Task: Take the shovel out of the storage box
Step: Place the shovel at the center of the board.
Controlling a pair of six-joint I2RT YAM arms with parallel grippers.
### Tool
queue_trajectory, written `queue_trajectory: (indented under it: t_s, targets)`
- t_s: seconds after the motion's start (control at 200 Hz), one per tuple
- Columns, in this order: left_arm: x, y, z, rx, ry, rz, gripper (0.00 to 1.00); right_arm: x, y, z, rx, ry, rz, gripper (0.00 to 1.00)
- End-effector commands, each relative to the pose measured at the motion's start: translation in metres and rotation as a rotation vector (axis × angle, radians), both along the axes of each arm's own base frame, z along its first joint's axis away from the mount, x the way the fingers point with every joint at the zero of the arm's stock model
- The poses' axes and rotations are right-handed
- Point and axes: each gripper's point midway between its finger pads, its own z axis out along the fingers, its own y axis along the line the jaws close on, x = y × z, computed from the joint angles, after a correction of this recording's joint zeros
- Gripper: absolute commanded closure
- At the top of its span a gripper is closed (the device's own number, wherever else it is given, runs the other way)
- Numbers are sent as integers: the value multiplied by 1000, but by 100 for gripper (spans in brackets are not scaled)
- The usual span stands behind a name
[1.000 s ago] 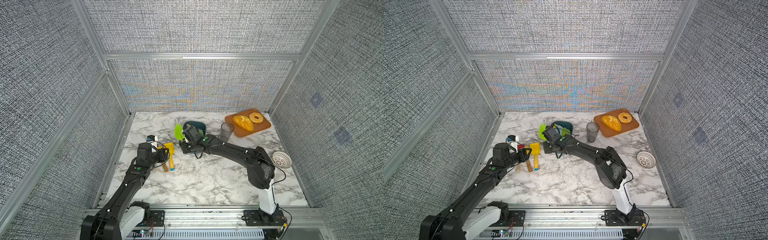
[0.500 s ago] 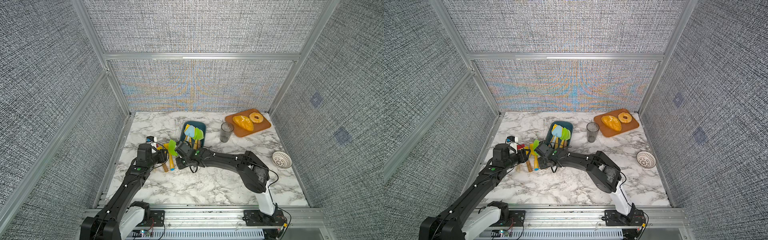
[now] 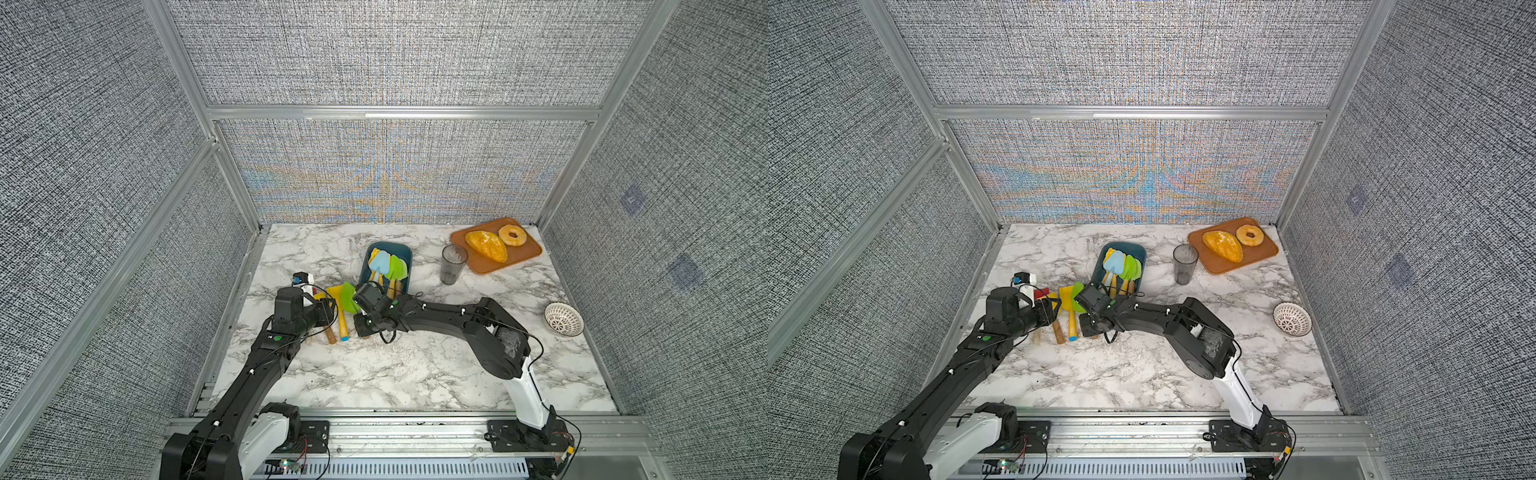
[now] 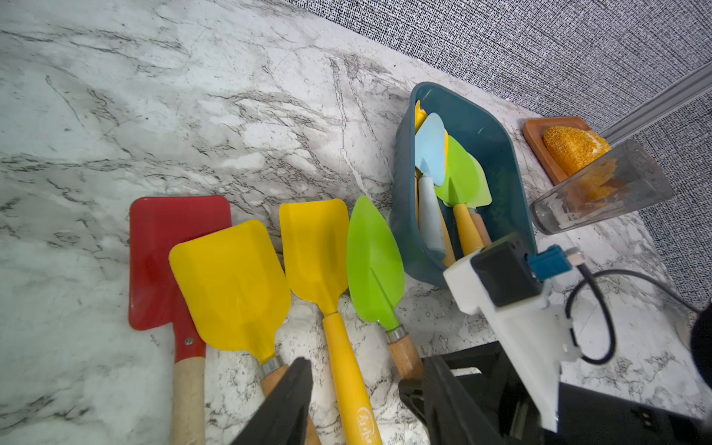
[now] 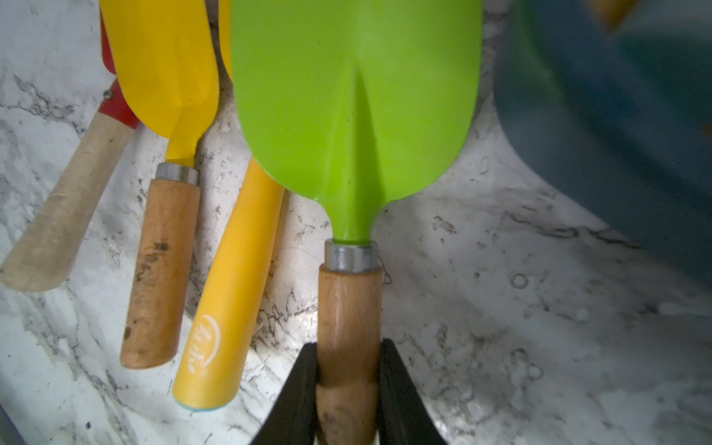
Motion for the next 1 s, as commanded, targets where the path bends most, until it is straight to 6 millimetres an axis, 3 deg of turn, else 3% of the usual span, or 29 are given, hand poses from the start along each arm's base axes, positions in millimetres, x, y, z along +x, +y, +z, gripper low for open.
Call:
queue_trajectory:
  t_s: [0.0, 0.19, 0.365, 0.571, 0.686, 0.846, 0.996]
  targets:
    - [1, -1, 1, -3, -6, -5, 48, 6, 10, 6, 51, -3, -6, 74]
    - [1, -1, 1, -3, -6, -4, 48, 7, 11, 3, 56, 6, -13, 64]
    - [2, -2, 1, -3, -5, -6, 48, 5, 13, 12, 68, -6, -2, 54]
    - [2, -2, 1, -3, -6, -6, 48, -2, 9, 44, 91, -62, -1, 50]
    - [1, -2, 0, -5, -6, -8, 48, -2, -6, 68, 93, -113, -21, 45]
    - [1, -4, 3, -12, -14, -21, 48, 25, -35, 90, 64, -177, -80, 43]
    - [1, -9, 5, -24, -28, -51, 48, 63, -67, 89, 38, -183, -149, 46]
